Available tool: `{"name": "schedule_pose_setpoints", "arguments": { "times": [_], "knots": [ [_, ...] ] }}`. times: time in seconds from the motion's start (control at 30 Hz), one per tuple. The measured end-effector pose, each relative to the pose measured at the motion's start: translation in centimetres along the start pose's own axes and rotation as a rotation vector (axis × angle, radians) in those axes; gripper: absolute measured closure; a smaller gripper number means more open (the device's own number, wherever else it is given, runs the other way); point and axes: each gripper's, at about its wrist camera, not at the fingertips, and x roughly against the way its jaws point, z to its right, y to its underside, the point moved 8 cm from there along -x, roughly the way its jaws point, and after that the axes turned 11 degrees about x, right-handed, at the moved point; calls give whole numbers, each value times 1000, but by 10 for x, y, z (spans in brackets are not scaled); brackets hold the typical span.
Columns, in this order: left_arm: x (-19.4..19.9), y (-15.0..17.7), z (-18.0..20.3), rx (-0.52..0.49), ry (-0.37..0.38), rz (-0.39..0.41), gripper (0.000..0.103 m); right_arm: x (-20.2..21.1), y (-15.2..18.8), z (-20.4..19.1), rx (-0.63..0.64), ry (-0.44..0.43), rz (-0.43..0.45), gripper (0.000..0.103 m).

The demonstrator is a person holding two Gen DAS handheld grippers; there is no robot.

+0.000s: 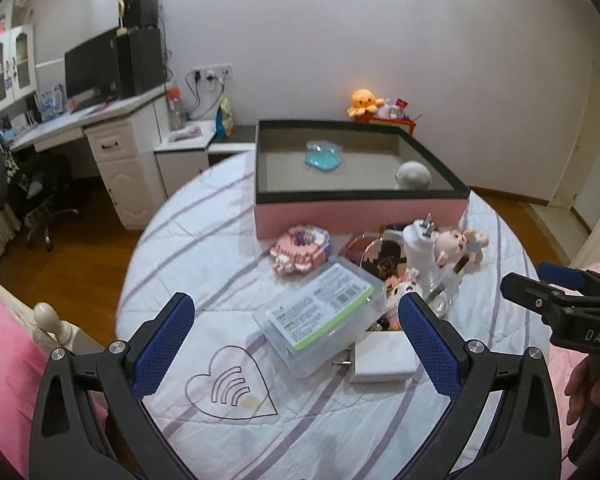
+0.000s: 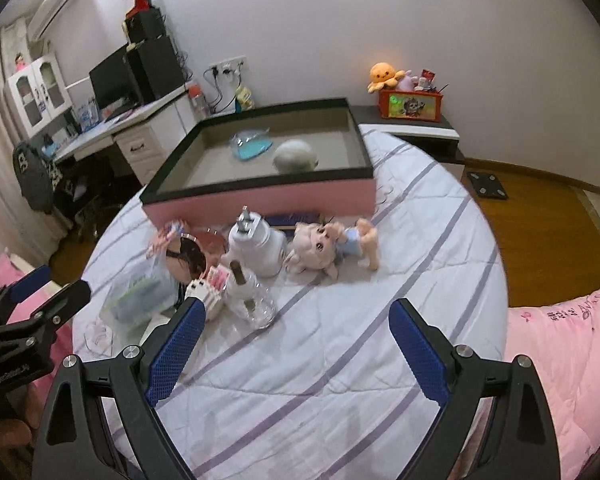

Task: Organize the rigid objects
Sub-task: 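Grasp the green-labelled clear box with the left gripper while the right grasps the glass bottle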

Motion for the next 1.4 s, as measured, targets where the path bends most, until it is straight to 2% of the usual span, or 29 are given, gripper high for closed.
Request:
{"name": "schedule_pose_setpoints", "arguments": {
  "times": [0.2,0.33,0.5,0.57,0.63,0.67,0.73,0.83,0.97,1.03,1.07,1.1,1.13,1.17,1.27,1.4],
  "knots": [
    [-34,12,-3,-26,-7,-73,0,-27,13,-3,21,-32,-63,9],
    [-53,20,-2,-15,25,-133,0,-43,17,-2,14,-53,-93,9],
    [-69,20,6,-11,84,-159,0,-60,19,-11,29,-99,-111,9],
    [-76,20,9,-12,116,-172,1,-67,19,-14,28,-113,-115,13],
    [-80,21,12,-10,145,-184,1,-74,19,-16,33,-119,-122,29],
    [-81,21,13,-14,156,-186,2,-76,19,-18,40,-120,-121,30],
    [-83,21,13,-23,170,-191,14,-79,17,-22,58,-131,-114,34],
    [-81,20,10,-14,192,-195,22,-78,14,-32,84,-160,-107,39],
    [-81,19,8,-30,185,-194,21,-81,11,-47,140,-192,-98,42],
    [-87,17,6,-24,159,-193,11,-86,9,-49,144,-192,-99,43],
    [-89,16,6,-16,155,-193,11,-87,8,-49,144,-193,-98,44],
    [-90,15,7,-9,170,-195,13,-87,7,-49,146,-196,-97,49],
    [-91,14,9,-3,189,-198,20,-87,5,-50,146,-207,-92,56],
    [-91,15,11,-2,201,-205,21,-87,5,-50,139,-221,-90,59],
    [-90,17,12,6,208,-210,25,-87,5,-48,129,-236,-85,59],
    [-81,18,11,19,213,-196,25,-81,8,-42,119,-240,-81,60]
  ]
}}
